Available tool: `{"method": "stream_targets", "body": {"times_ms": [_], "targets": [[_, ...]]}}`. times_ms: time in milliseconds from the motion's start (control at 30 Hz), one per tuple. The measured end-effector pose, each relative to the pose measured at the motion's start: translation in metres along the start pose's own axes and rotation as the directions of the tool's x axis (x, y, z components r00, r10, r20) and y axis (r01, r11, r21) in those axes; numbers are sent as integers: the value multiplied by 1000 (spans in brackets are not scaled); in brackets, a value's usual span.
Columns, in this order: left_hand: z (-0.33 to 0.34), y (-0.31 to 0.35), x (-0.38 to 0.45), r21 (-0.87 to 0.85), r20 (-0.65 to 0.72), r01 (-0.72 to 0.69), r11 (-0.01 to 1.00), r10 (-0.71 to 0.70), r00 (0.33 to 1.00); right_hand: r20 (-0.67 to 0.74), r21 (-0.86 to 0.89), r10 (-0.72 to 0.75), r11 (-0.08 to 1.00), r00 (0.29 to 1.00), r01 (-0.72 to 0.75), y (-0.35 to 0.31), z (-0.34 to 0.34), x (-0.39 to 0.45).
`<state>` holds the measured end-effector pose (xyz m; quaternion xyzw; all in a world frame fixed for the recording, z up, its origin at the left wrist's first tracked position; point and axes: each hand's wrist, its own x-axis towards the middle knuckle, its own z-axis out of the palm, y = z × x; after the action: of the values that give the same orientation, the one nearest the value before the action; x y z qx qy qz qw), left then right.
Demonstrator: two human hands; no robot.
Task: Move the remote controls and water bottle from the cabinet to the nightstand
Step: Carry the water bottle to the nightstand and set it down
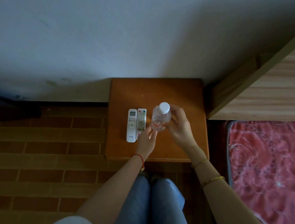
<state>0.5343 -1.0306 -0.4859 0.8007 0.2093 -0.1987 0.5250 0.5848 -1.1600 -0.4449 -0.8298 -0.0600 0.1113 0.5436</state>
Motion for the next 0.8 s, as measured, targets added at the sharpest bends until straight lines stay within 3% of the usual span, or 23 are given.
{"method": "stream_targets", "body": {"times_ms": [200, 333, 533, 800], "targets": [[-3, -4, -9, 99, 51, -22, 995, 17, 999, 25, -157, -1, 988, 1000, 5, 3, -2, -15], [-13, -3, -29, 295, 77, -18, 955, -5, 997, 21, -339, 138, 933, 990, -123, -5, -7, -28], [-54, 26, -87, 565, 65, -90, 820, 65, 996, 31, -527, 350, 802, 936, -282, -45, -30, -54], [-130, 99, -177, 632, -24, -190, 751, 264, 964, -8, -584, 208, 793, 978, -174, -158, -74, -100]]}}
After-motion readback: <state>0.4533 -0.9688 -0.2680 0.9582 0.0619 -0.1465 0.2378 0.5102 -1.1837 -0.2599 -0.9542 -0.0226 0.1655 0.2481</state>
